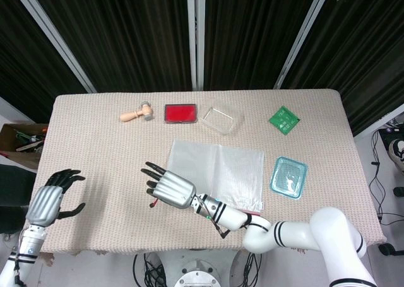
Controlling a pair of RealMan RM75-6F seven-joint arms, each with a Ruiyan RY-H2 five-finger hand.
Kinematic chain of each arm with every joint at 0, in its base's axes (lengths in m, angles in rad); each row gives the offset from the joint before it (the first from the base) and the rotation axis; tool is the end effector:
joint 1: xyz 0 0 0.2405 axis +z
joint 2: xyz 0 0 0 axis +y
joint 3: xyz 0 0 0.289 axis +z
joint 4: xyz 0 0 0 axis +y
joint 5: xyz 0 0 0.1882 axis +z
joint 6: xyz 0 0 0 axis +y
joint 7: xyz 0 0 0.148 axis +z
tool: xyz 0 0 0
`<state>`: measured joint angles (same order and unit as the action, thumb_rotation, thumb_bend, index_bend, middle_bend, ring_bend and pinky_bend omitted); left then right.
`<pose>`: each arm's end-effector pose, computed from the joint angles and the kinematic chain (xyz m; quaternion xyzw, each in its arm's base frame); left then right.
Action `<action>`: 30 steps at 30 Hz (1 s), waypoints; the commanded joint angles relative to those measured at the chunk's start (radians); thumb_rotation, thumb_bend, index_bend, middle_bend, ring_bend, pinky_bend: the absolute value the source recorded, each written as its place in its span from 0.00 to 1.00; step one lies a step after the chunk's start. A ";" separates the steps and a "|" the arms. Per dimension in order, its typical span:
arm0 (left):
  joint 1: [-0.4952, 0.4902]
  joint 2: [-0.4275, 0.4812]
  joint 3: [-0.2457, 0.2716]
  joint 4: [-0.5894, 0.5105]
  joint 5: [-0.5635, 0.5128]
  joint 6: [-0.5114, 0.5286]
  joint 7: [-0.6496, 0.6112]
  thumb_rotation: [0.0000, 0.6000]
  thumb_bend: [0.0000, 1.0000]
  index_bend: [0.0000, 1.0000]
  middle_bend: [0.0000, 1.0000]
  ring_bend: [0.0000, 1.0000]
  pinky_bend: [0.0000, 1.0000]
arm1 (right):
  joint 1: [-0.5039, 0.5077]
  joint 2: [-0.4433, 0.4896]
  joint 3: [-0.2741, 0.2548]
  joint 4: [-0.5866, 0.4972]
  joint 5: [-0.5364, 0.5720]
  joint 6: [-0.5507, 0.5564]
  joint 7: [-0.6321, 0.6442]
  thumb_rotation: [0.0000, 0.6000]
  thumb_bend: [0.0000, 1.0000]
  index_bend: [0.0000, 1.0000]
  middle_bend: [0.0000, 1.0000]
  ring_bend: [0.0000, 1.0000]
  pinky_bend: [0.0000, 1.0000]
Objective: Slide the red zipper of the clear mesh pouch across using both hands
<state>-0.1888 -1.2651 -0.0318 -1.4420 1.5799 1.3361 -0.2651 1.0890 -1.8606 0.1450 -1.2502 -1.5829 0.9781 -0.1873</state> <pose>-0.3319 0.2170 0.1295 -0.6160 -0.4616 -0.4351 0.4671 0.0064 -0.3302 -0.0933 0.8379 -0.1308 0.4931 0.1940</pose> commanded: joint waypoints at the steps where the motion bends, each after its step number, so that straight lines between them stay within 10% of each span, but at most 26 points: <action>1: -0.093 -0.042 -0.024 0.050 0.039 -0.077 -0.117 1.00 0.21 0.28 0.16 0.12 0.14 | -0.009 0.035 -0.018 -0.042 -0.057 0.050 0.047 1.00 0.52 0.92 0.40 0.09 0.03; 14: -0.304 -0.195 0.007 0.190 0.156 -0.168 -0.459 1.00 0.22 0.28 0.13 0.11 0.14 | -0.019 0.083 -0.011 -0.067 -0.135 0.140 0.101 1.00 0.52 0.94 0.30 0.00 0.00; 30: -0.391 -0.303 0.029 0.256 0.192 -0.084 -0.580 1.00 0.23 0.30 0.13 0.11 0.14 | -0.019 0.063 0.005 -0.037 -0.135 0.159 0.151 1.00 0.52 0.94 0.30 0.00 0.00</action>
<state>-0.5724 -1.5582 0.0011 -1.1937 1.7735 1.2448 -0.8437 1.0693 -1.7968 0.1497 -1.2882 -1.7191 1.1382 -0.0370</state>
